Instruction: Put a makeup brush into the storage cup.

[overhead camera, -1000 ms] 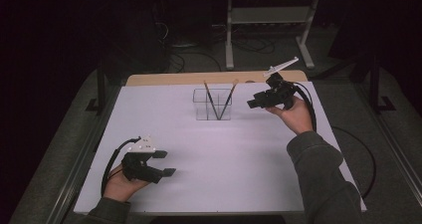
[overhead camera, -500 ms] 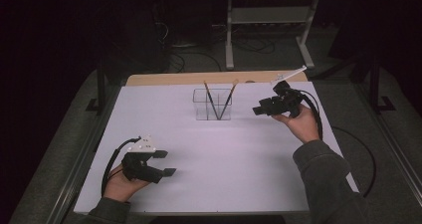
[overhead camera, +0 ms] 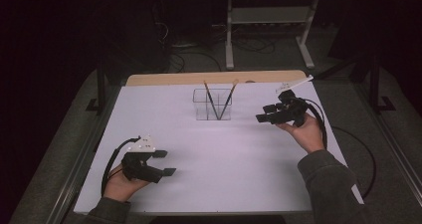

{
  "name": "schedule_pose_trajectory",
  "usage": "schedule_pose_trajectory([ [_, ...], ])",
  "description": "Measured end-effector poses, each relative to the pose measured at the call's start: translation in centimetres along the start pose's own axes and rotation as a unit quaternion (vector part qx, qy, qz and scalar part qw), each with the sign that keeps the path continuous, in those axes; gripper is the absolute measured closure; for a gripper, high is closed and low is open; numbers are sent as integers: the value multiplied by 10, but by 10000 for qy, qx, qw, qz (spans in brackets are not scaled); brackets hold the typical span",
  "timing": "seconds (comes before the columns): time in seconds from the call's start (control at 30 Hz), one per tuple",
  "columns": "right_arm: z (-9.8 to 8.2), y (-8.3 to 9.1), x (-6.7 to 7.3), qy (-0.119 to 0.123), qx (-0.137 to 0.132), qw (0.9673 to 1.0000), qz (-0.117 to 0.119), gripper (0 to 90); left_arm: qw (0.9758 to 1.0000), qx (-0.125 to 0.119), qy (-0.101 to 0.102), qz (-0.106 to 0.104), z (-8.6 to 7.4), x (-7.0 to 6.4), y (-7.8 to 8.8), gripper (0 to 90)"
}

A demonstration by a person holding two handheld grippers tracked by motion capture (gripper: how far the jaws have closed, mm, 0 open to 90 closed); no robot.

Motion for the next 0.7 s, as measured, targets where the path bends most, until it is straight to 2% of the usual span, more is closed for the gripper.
schedule_pose_trajectory([
  [0.23,-9,6,7,-11,-138,9999,34,438,10000,-62,-4,28,1,1,1,293],
  [0.7,-28,13,16,26,-182,9998,59,423,9999,-91,39,58,1,3,1,270],
])
Point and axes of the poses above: each handheld gripper's, and its own axes: y roughly backward along the jaws, z roughly out of its top, x roughly to its left, the point moved 8 cm from there along -y, roughly forward along the jaws, and after that the axes turned 8 degrees about -x, right-handed, at the moved point
